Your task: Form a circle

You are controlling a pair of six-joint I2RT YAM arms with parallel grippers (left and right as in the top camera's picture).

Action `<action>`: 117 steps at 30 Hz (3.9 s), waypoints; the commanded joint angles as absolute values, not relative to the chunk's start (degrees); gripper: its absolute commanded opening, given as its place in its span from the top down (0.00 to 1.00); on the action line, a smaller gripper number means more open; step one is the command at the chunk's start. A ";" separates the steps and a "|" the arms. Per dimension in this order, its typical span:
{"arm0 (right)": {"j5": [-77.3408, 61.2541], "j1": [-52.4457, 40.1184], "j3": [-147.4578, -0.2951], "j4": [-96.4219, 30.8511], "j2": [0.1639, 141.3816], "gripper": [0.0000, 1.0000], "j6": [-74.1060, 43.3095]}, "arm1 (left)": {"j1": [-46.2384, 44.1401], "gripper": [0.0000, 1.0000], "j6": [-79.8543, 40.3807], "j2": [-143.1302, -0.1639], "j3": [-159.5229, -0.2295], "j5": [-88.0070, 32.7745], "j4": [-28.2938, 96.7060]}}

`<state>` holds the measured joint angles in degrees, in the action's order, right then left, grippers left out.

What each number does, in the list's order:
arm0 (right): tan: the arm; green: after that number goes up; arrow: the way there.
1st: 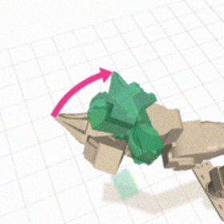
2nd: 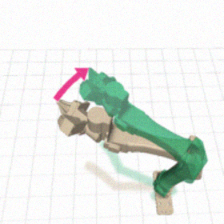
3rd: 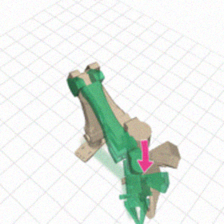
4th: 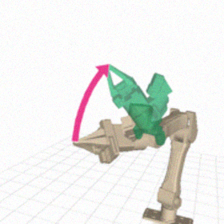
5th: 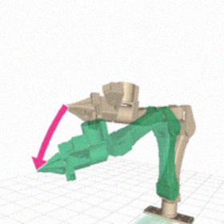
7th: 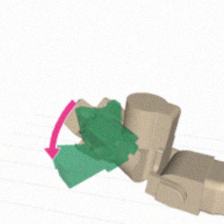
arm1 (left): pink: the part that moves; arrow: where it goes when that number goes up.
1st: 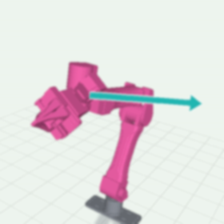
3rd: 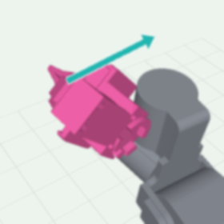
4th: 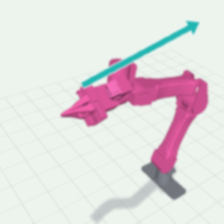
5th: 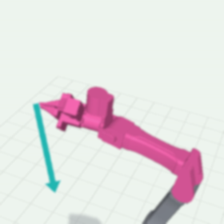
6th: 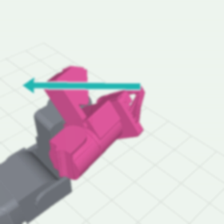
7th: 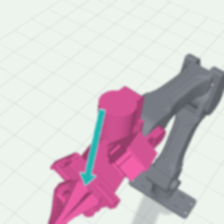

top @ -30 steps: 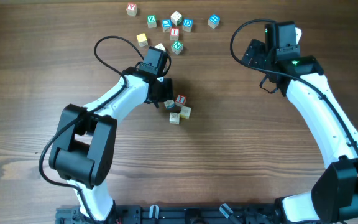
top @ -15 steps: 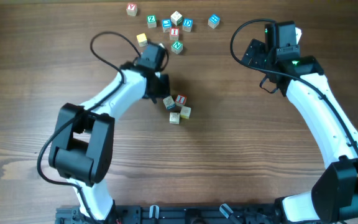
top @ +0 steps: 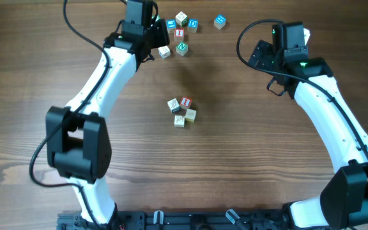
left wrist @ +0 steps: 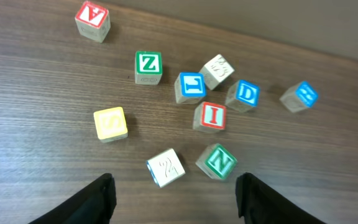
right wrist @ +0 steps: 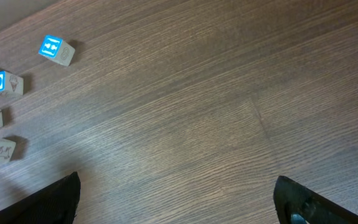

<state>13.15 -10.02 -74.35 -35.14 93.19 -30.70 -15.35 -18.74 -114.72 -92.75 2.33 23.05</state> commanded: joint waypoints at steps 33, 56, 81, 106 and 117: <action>13.93 -10.04 -74.43 -35.03 93.38 0.00 -30.00 | -15.53 0.66 -25.30 -132.09 -92.86 3.77 12.47; 13.93 -10.04 -74.43 -35.03 93.38 0.00 -30.02 | -15.53 0.60 -24.23 -129.12 -92.86 3.73 17.89; 13.93 -10.04 -74.43 -35.03 93.38 0.00 -30.00 | -15.51 0.73 -19.73 -119.61 -92.86 3.73 30.52; 13.93 -10.04 -74.43 -35.03 93.38 0.00 -30.00 | -15.53 0.76 -21.89 -105.84 -76.95 -3.40 58.70; 13.93 -10.04 -74.43 -35.03 93.38 0.00 -30.02 | -15.53 0.70 -21.91 -105.86 -66.48 -3.60 44.18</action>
